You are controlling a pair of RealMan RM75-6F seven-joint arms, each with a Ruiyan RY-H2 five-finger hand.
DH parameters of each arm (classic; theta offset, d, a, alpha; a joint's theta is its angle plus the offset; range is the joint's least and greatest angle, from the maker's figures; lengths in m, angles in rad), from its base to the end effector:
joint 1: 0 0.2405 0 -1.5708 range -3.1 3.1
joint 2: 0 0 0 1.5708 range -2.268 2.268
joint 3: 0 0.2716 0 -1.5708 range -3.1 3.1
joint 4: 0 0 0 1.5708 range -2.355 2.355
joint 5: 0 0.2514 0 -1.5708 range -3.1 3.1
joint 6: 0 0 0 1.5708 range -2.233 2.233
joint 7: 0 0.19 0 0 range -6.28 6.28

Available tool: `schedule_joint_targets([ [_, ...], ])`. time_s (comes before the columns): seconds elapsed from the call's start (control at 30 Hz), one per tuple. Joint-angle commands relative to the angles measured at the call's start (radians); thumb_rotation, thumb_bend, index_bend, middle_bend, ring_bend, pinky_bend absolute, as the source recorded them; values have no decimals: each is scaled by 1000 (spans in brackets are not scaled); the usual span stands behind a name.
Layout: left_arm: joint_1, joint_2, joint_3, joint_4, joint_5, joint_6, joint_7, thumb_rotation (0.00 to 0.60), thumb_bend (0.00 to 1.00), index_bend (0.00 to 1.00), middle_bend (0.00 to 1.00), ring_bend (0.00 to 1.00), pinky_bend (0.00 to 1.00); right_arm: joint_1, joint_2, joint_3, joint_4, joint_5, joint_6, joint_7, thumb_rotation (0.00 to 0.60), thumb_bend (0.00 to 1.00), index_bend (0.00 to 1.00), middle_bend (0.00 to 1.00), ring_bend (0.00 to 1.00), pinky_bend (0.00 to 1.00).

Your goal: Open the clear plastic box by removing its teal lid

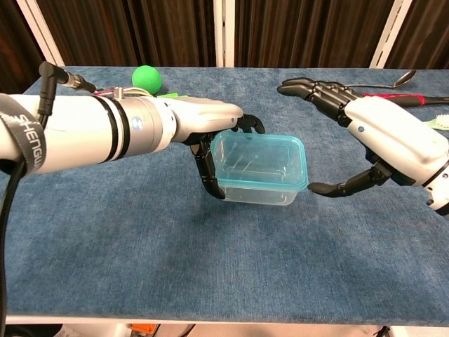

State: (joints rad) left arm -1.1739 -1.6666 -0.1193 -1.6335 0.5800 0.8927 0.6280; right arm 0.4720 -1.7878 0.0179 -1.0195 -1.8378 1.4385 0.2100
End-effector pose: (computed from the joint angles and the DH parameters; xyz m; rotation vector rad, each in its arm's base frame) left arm -0.0139 0.3577 -0.1587 -2.2155 -1.0024 -0.7561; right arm -0.1911 -0.3068 -0.0922 1.8920 -0.7668 1.4657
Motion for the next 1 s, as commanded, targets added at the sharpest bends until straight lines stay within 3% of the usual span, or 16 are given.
schedule_joint_targets([
  [0.03, -1, 0, -1, 0, 7, -1, -2, 600, 60, 112, 187, 95, 108, 17, -18, -10, 35, -11, 11, 7, 600, 68, 0, 0, 0, 0],
  [0.43, -4, 4, 0, -7, 13, 4, -2, 600, 60, 112, 187, 95, 108, 36, -26, -47, 90, -16, 31, 46, 600, 68, 0, 0, 0, 0],
  [1.0, -12, 6, 4, 1, 4, -13, -7, 600, 60, 112, 187, 95, 108, 67, -45, -45, 116, 11, 30, 49, 600, 68, 0, 0, 0, 0],
])
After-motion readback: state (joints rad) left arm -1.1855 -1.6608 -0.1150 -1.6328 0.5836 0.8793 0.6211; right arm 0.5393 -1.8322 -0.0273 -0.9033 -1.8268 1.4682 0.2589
